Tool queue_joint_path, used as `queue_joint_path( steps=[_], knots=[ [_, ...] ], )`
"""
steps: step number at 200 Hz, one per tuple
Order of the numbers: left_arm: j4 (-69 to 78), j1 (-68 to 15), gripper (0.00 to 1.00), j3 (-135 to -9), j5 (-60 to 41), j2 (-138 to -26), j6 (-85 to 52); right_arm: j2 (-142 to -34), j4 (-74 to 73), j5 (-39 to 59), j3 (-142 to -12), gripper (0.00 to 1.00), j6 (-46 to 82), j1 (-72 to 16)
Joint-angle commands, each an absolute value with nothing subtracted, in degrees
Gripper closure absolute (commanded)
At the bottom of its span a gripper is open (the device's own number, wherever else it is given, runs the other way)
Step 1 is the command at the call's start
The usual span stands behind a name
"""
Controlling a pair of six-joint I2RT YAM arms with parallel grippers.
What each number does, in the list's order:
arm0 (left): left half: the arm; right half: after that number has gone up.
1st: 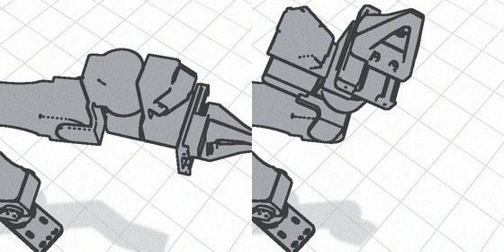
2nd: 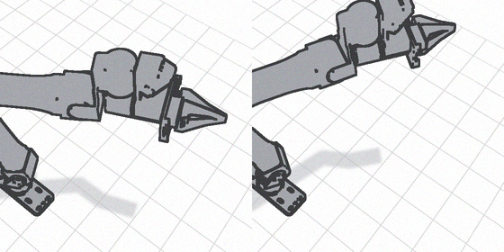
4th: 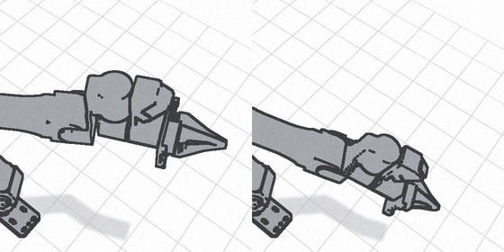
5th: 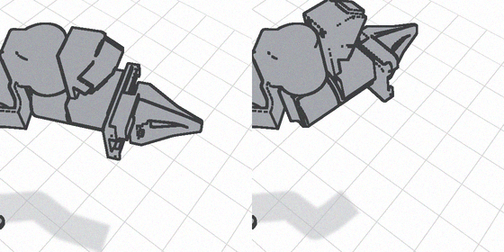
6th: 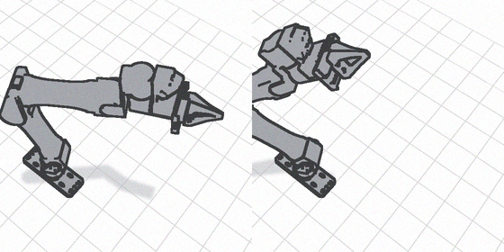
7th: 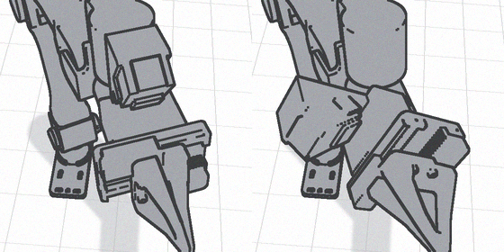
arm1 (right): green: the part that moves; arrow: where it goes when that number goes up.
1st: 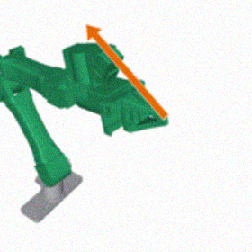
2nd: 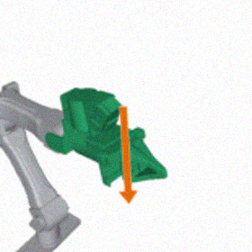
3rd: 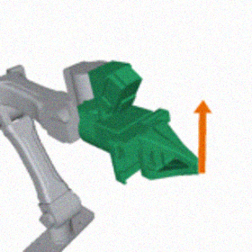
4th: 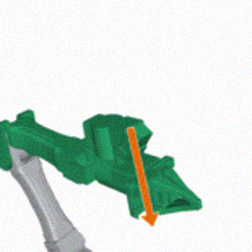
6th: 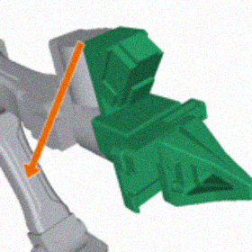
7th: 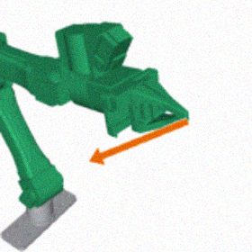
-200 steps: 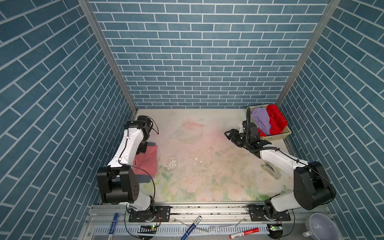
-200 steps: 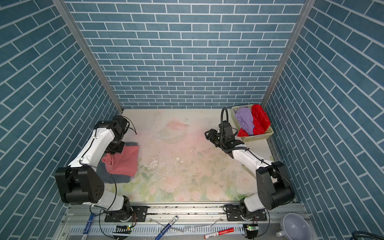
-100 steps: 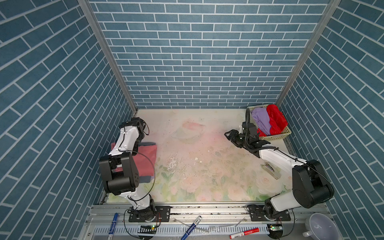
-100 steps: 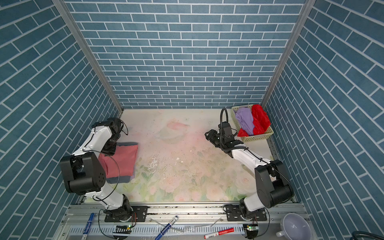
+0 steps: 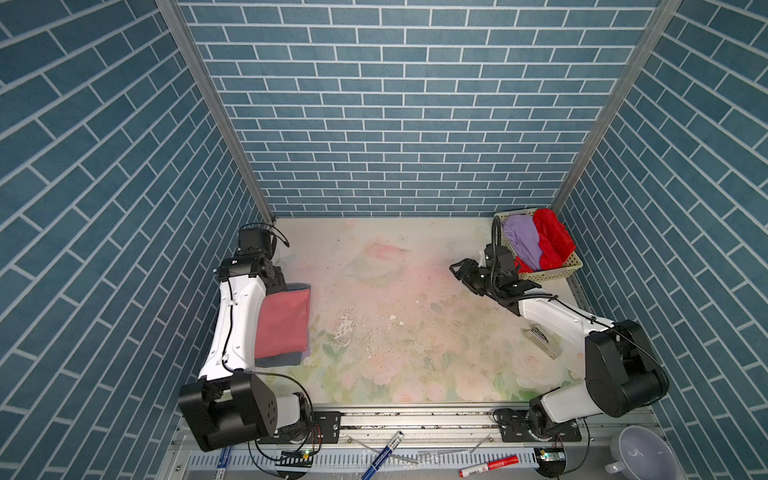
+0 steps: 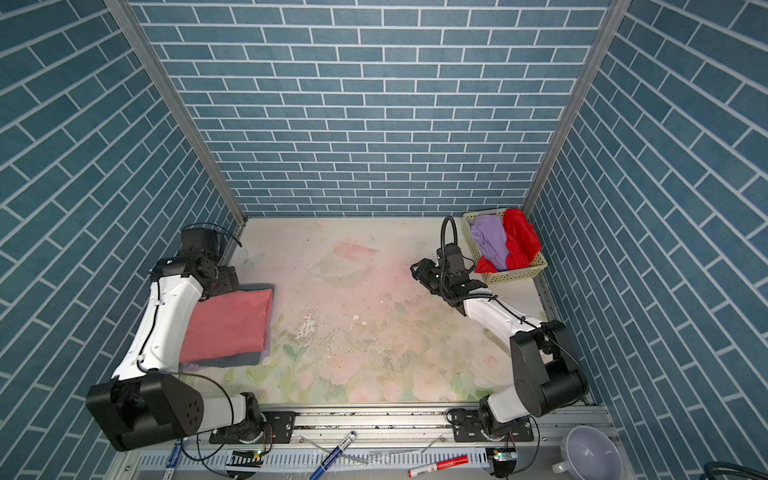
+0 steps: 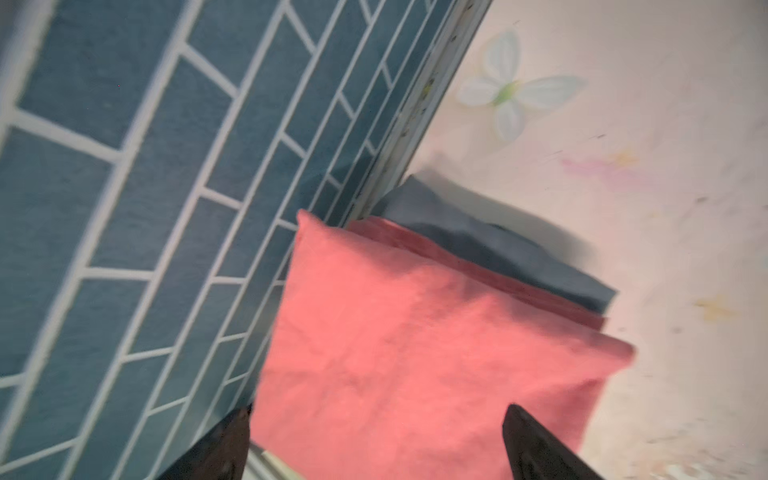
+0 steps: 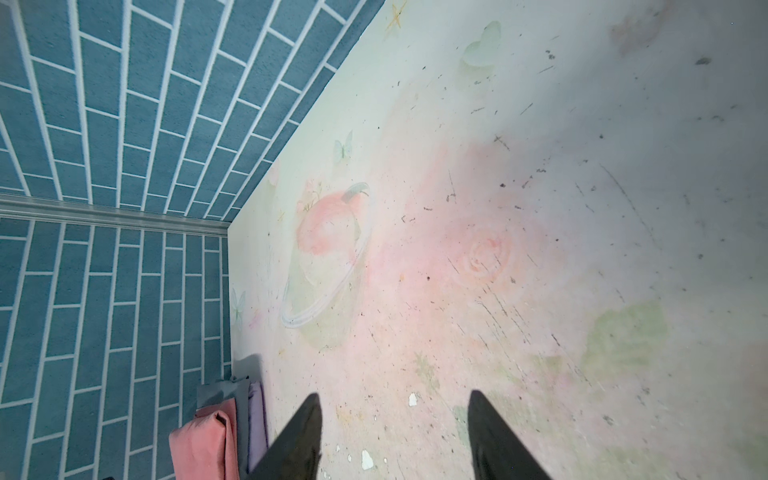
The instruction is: Fold and stack the t-shirts
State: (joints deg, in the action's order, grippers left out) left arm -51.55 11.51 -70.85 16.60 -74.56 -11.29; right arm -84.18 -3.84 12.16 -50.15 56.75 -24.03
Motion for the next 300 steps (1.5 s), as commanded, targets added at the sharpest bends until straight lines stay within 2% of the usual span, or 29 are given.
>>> queue_joint_path(
  steps=[1,67,96,119,147,187,201,240,300],
  knots=[
    [-43.6,12.5,0.04,-66.6,5.9,-76.5,-17.2,-81.4,-2.9,10.3,-48.0,0.44,57.8,-23.8],
    [-29.8,20.3,0.00,-53.7,-3.2,-78.0,-26.8,-75.3,0.8,5.4,-44.4,0.43,56.7,-23.9],
    [-26.3,22.0,0.00,-49.9,-5.8,-80.1,-27.9,-71.4,6.4,-1.6,-45.5,0.40,51.9,-23.4],
    [-26.0,22.1,0.00,-50.3,-7.1,-81.0,-27.2,-67.7,11.7,-7.8,-48.0,0.32,45.5,-22.6],
    [-26.6,21.9,0.00,-53.3,-9.2,-76.7,-25.6,-63.4,16.4,-17.7,-52.2,0.23,36.1,-21.2],
    [-22.5,19.0,0.00,-56.9,-13.5,-68.0,-22.2,-59.6,15.3,-29.7,-53.8,0.12,23.7,-18.9],
    [-17.8,16.0,0.00,-56.2,-11.1,-65.7,-19.1,-59.4,13.0,-32.7,-52.9,0.06,19.9,-17.4],
    [-0.1,8.3,0.00,-47.2,-2.5,-63.0,-9.6,-61.9,8.6,-30.2,-50.2,0.01,16.0,-10.5],
    [21.7,6.2,0.00,-28.7,1.2,-65.4,-5.4,-65.6,3.8,-28.3,-44.7,0.01,17.6,-4.6]
  ],
)
